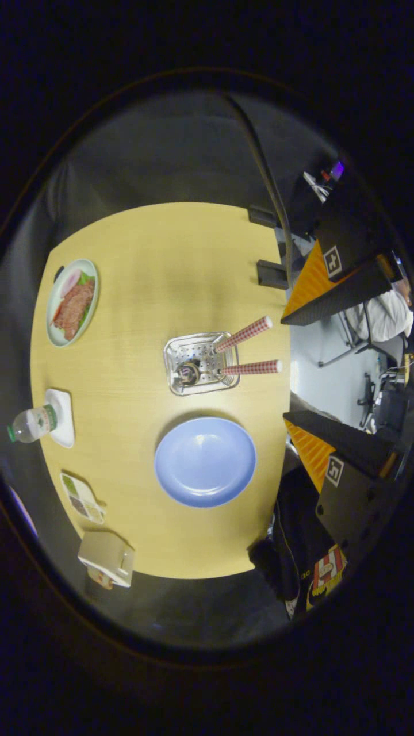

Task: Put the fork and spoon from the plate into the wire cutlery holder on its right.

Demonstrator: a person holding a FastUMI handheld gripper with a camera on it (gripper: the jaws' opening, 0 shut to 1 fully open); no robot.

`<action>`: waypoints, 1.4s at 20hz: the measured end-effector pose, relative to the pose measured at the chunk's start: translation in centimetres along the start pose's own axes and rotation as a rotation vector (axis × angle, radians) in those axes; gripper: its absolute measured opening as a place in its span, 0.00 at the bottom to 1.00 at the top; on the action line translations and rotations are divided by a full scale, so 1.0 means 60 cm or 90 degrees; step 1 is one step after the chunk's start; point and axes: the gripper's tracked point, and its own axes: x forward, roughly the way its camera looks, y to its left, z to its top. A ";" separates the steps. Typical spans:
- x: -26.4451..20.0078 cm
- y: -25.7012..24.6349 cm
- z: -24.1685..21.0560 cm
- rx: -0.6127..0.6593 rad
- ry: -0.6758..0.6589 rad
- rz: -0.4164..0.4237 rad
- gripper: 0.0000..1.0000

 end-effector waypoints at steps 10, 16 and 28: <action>-0.067 0.092 0.023 0.062 -0.324 0.084 0.95; -0.126 0.121 0.049 0.056 -0.513 0.077 0.95; -0.397 0.046 -0.003 0.163 -1.098 -0.094 0.95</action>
